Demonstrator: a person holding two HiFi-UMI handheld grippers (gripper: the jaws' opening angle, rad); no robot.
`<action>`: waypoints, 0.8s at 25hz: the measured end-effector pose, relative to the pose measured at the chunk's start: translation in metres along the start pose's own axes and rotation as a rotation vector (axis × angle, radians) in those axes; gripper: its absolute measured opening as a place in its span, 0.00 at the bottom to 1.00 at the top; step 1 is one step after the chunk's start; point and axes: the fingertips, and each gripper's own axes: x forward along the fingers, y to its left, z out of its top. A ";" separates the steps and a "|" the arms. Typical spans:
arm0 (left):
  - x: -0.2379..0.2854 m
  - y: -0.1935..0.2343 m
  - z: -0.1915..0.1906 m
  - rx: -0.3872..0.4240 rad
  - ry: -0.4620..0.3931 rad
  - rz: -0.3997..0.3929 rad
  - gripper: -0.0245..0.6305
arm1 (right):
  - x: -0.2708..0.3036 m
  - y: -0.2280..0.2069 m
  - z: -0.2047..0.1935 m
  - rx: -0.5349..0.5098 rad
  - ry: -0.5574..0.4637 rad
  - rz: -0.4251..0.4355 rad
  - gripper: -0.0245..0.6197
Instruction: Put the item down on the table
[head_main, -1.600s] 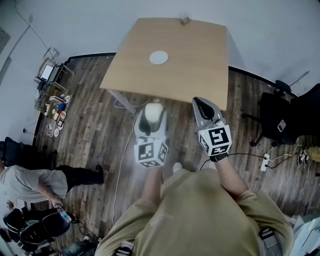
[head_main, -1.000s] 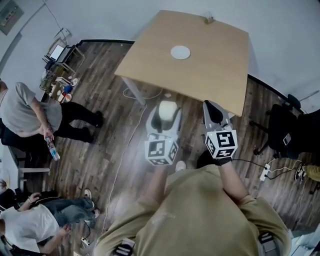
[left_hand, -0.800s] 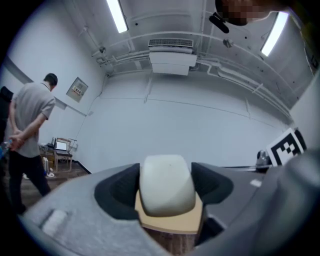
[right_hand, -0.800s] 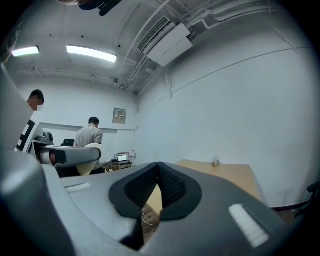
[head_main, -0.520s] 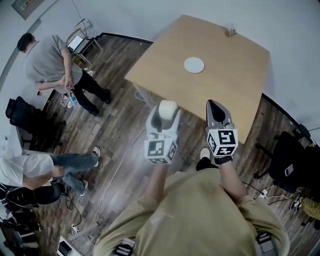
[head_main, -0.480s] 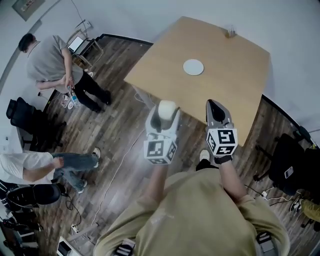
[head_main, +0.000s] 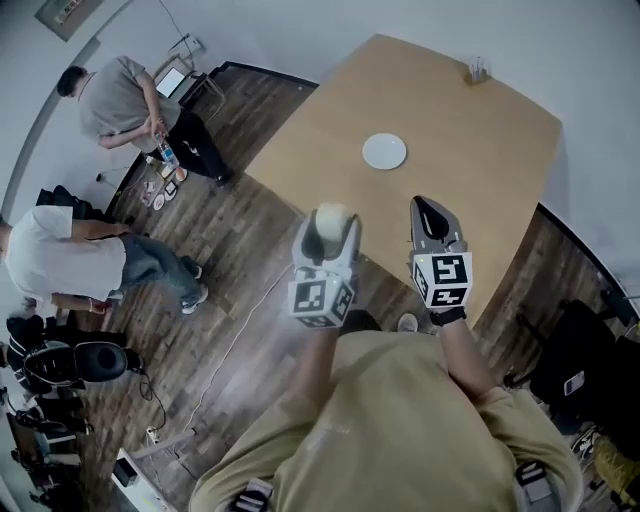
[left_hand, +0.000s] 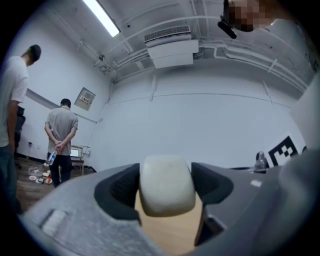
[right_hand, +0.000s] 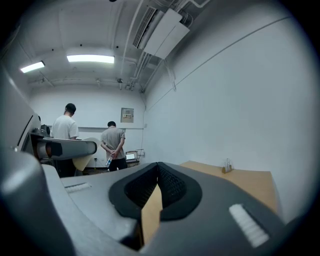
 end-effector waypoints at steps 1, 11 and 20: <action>0.005 0.000 -0.005 0.001 0.013 0.010 0.53 | 0.005 -0.004 -0.003 -0.003 0.008 0.008 0.05; 0.103 0.009 -0.033 -0.042 0.073 -0.056 0.53 | 0.071 -0.047 -0.005 0.024 0.023 -0.006 0.05; 0.216 0.032 -0.058 -0.045 0.162 -0.137 0.53 | 0.157 -0.103 -0.014 0.092 0.082 -0.091 0.05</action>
